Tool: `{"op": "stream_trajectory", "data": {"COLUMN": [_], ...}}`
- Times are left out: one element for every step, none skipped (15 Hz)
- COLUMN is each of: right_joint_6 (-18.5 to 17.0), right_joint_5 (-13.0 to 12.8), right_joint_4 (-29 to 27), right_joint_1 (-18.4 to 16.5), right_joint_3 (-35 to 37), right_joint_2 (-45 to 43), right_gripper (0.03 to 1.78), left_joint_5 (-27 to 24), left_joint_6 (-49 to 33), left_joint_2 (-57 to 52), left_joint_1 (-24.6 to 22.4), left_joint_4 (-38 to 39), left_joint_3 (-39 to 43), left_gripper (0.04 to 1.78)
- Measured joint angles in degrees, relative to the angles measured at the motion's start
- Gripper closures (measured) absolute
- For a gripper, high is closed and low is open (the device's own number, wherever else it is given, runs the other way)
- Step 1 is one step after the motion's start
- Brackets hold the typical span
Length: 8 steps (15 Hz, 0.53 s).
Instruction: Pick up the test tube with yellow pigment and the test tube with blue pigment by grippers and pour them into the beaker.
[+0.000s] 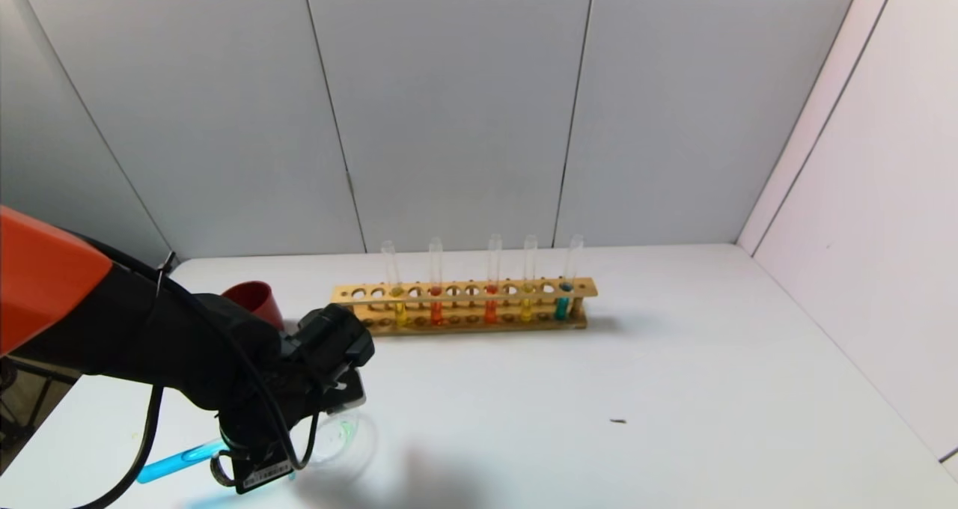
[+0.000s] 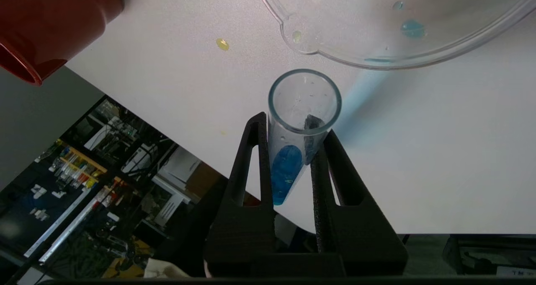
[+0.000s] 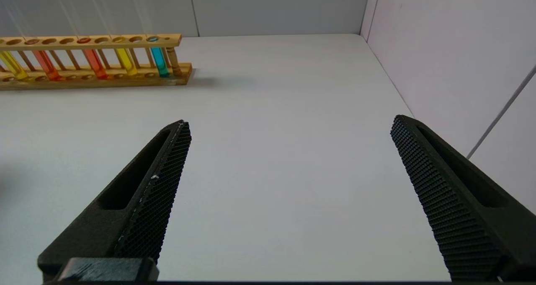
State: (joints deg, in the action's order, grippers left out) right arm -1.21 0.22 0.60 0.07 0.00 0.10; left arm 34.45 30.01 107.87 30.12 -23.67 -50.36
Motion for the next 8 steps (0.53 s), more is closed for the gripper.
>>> {"op": "stream_trajectory", "data": {"right_joint_6": [0.0, 0.0, 0.0, -0.02, -0.02, -0.02, 0.0, 0.0], "right_joint_5": [0.02, 0.02, 0.02, 0.02, 0.02, 0.0, 0.02, 0.02], "right_joint_4": [-0.02, 0.0, 0.0, 0.0, 0.0, 0.0, 0.0, 0.0], "right_joint_1": [0.0, 0.0, 0.02, 0.02, 0.02, 0.02, 0.0, -0.02], "right_joint_3": [0.0, 0.0, 0.0, 0.0, 0.0, 0.0, 0.0, 0.0], "right_joint_2": [0.0, 0.0, 0.0, 0.0, 0.0, 0.0, 0.0, 0.0], "right_gripper": [0.07, 0.07, 0.07, 0.07, 0.07, 0.07, 0.07, 0.07], "left_joint_5": [0.13, 0.27, 0.52, 0.79, 0.94, 1.07, 1.44, 1.71], "left_joint_6": [0.05, 0.05, 0.06, 0.02, 0.0, 0.06, 0.22, 0.28], "left_joint_2": [0.28, 0.45, 0.61, 0.83, 1.11, 1.46, 1.74, 2.16], "left_joint_1": [0.16, 0.28, 0.57, 0.91, 1.21, 1.35, 1.62, 1.82], "left_joint_4": [-2.21, -4.83, -7.52, -8.66, -8.92, -9.25, -9.78, -10.19], "left_joint_3": [-0.9, -1.99, -3.17, -3.99, -4.85, -5.6, -6.25, -6.86], "left_gripper": [1.51, 1.51, 1.51, 1.51, 1.51, 1.51, 1.51, 1.51]}}
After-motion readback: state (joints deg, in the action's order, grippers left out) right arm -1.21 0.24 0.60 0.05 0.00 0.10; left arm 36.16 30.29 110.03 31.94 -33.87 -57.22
